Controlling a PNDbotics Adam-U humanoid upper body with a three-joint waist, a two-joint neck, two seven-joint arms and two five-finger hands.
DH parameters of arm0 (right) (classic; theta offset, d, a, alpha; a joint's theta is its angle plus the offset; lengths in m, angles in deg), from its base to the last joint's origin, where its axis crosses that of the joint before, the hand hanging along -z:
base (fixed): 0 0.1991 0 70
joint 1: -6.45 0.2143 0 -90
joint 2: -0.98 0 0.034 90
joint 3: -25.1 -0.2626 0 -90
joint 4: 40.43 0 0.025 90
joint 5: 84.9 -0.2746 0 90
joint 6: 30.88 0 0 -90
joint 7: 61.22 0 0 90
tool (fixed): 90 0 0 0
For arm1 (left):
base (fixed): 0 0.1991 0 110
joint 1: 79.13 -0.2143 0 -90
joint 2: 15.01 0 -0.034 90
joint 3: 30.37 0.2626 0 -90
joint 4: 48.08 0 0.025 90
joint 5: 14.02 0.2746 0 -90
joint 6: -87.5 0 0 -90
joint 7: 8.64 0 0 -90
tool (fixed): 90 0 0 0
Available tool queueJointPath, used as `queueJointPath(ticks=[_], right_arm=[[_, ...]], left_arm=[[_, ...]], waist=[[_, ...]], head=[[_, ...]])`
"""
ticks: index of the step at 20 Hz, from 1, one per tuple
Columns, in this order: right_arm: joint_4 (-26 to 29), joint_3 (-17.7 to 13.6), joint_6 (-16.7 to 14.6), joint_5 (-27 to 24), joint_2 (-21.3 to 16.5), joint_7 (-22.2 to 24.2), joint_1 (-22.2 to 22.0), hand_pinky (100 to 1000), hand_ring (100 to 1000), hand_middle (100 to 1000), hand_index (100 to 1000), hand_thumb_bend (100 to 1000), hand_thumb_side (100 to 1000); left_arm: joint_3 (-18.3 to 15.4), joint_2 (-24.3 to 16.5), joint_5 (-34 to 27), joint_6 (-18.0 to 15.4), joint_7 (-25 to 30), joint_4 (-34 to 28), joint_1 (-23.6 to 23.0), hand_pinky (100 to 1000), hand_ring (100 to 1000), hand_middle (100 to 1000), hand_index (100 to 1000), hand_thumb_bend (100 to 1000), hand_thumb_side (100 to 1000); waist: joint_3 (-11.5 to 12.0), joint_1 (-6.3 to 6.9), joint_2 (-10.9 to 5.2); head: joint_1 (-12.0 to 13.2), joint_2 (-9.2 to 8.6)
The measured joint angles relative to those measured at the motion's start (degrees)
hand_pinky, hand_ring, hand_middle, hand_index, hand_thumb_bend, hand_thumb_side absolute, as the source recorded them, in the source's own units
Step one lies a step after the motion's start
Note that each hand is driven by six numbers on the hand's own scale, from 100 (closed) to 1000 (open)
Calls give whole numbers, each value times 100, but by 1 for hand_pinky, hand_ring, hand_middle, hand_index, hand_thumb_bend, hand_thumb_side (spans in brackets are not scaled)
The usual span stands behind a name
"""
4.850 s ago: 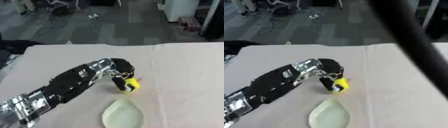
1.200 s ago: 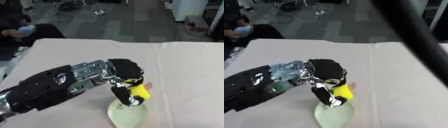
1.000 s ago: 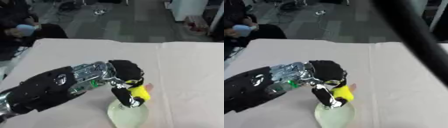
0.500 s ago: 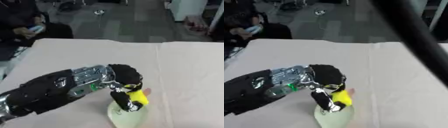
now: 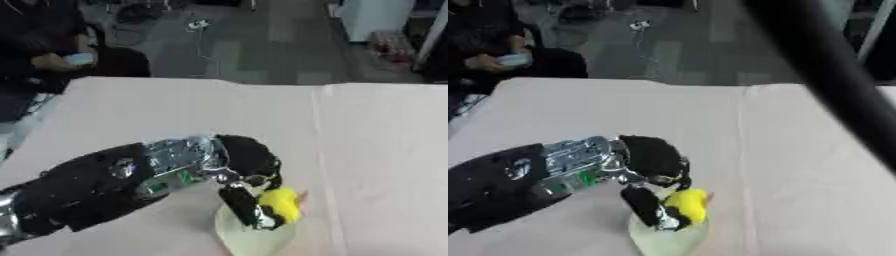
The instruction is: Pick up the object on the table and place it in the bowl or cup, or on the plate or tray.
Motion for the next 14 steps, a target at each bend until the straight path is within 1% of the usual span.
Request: queueJointPath(ticks=[1,2,5,6,9,11,12,13,14], right_arm=[[0,0,0,0,0,0,1,189,379,420,330,100,851],[0,0,0,0,0,0,1,189,379,420,329,100,852],[0,0,0,0,0,0,2,189,379,420,329,100,852],[0,0,0,0,0,0,2,189,379,420,329,100,852],[0,0,0,0,0,0,2,189,379,420,329,100,852],[0,0,0,0,1,-2,2,189,379,421,330,100,856],[0,-1,-3,1,1,-7,2,188,379,421,329,100,859],[0,-2,-4,5,3,-11,1,188,379,421,329,100,859],[0,-2,-3,12,4,-15,-2,188,379,421,329,100,860]], left_arm=[[0,0,40,2,113,18,-4,626,701,739,730,311,954],[1,0,67,10,216,40,-21,632,708,748,733,315,956],[2,1,101,38,437,71,-44,646,723,764,737,312,972],[1,2,101,50,481,70,-44,649,726,768,738,322,959],[-23,2,101,103,548,23,-62,651,728,774,740,323,960],[-119,2,92,185,528,-103,-159,634,711,772,739,313,967],[-201,1,59,249,476,-188,-240,613,689,766,734,309,968],[-314,1,-4,320,366,-275,-358,599,673,760,729,307,968],[-436,1,-95,373,201,-333,-487,569,636,748,716,300,970]], waist=[[-1,0,0],[-1,0,0],[-2,0,0],[-2,0,0],[1,0,0],[13,0,0],[28,0,1],[42,-1,1],[58,-5,3]], head=[[0,0],[0,0],[0,0],[0,0],[0,1],[0,0],[0,-1],[-19,-3],[-53,-5]])
